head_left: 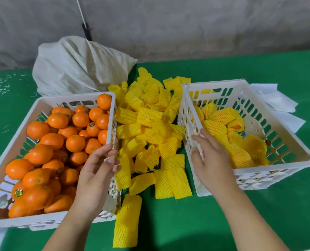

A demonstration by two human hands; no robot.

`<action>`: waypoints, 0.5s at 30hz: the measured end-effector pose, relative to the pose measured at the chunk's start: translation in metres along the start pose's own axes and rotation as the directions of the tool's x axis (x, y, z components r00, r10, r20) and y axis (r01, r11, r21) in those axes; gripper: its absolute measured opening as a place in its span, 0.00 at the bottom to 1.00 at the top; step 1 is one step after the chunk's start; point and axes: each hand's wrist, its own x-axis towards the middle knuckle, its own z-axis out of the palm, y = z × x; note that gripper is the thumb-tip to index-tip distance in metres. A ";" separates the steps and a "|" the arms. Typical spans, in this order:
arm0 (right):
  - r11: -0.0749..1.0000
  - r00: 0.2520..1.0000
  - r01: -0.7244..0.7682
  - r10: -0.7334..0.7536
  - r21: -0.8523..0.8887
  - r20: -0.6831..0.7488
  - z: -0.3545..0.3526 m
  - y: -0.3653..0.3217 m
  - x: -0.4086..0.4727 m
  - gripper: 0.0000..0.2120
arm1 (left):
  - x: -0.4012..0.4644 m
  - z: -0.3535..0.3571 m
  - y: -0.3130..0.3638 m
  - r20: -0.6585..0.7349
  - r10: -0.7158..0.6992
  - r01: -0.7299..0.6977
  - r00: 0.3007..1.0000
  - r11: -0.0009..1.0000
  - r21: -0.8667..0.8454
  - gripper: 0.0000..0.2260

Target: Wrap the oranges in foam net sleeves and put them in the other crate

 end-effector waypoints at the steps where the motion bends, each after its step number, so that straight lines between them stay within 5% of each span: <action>1: 0.998 0.998 0.067 -0.067 0.005 0.011 0.012 -0.008 -0.001 0.20 | 0.005 -0.006 0.004 -0.034 0.060 -0.056 0.998 0.993 0.102 0.11; 5: 0.989 0.941 0.050 0.000 -0.140 0.338 0.065 -0.014 0.006 0.25 | 0.041 -0.041 0.002 -0.033 0.142 -0.093 0.989 0.787 0.611 0.13; 8: 0.980 0.847 -0.078 0.161 -0.182 0.506 0.104 0.007 0.029 0.23 | 0.072 -0.067 -0.016 -0.057 -0.149 0.107 0.987 0.351 0.930 0.24; 10: 0.946 0.809 -0.311 0.314 -0.093 0.497 0.123 0.018 0.047 0.21 | 0.081 -0.078 -0.024 -0.131 -0.361 0.169 0.923 0.075 0.983 0.36; 12: 0.839 0.763 -0.540 0.450 0.074 0.463 0.140 0.024 0.050 0.21 | 0.081 -0.082 -0.036 -0.182 -0.505 0.157 0.844 -0.092 0.983 0.41; 15: 0.825 0.800 -0.542 0.449 0.159 0.398 0.163 0.015 0.038 0.21 | 0.080 -0.086 -0.051 -0.191 -0.529 0.036 0.827 -0.290 0.956 0.42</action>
